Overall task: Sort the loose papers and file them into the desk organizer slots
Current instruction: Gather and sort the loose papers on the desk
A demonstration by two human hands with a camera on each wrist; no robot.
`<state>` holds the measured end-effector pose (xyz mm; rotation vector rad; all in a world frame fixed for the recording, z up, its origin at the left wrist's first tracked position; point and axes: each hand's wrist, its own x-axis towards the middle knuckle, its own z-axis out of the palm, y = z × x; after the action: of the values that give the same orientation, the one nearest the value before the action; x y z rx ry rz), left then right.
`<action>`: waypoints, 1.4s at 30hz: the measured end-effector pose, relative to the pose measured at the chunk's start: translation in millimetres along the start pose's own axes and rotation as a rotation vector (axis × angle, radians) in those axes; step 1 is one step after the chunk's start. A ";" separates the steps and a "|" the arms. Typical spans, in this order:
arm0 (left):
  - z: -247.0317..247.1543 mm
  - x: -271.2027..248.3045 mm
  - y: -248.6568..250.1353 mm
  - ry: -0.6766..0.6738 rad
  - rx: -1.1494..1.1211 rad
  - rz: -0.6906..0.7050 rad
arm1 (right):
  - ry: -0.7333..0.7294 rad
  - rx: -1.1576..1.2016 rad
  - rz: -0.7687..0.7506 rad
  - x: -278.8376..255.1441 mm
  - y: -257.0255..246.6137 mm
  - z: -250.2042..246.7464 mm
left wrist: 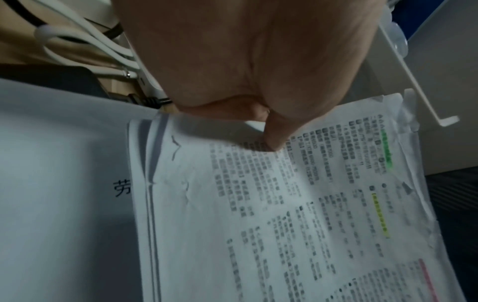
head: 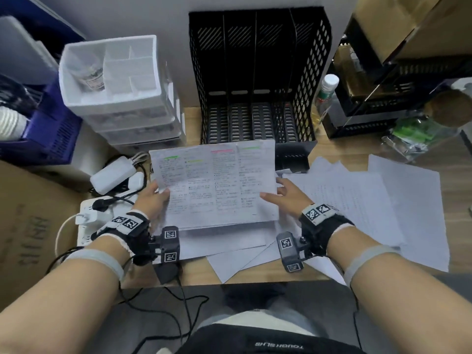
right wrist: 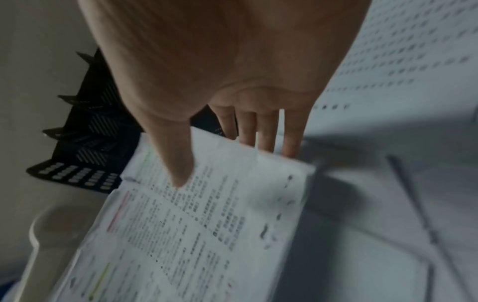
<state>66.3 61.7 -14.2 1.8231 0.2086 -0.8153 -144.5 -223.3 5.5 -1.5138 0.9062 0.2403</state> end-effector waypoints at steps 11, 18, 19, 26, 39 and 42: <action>-13.4 -10.0 -20.6 0.163 0.630 0.068 | 0.431 -0.173 0.090 -13.7 13.4 -44.2; -11.6 -8.5 -29.7 0.181 0.588 -0.086 | 0.533 -0.103 0.269 -40.2 54.3 -51.5; -11.0 -9.7 -28.7 0.170 0.584 -0.094 | 0.539 -0.096 0.277 -41.8 56.7 -50.1; -25.2 -15.6 -13.8 0.149 0.212 0.104 | 0.568 -0.030 0.330 -54.8 64.7 -47.0; -31.4 -40.4 -32.3 0.545 0.267 -0.183 | 0.478 0.108 0.292 -72.1 79.7 -64.1; 9.7 -75.5 -31.0 0.684 0.414 -0.182 | 0.459 0.170 0.262 -78.9 85.1 -75.4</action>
<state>-10.0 83.3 7.0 2.4591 0.6909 -0.3343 -279.8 -252.4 6.1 -1.3102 1.4567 -0.0013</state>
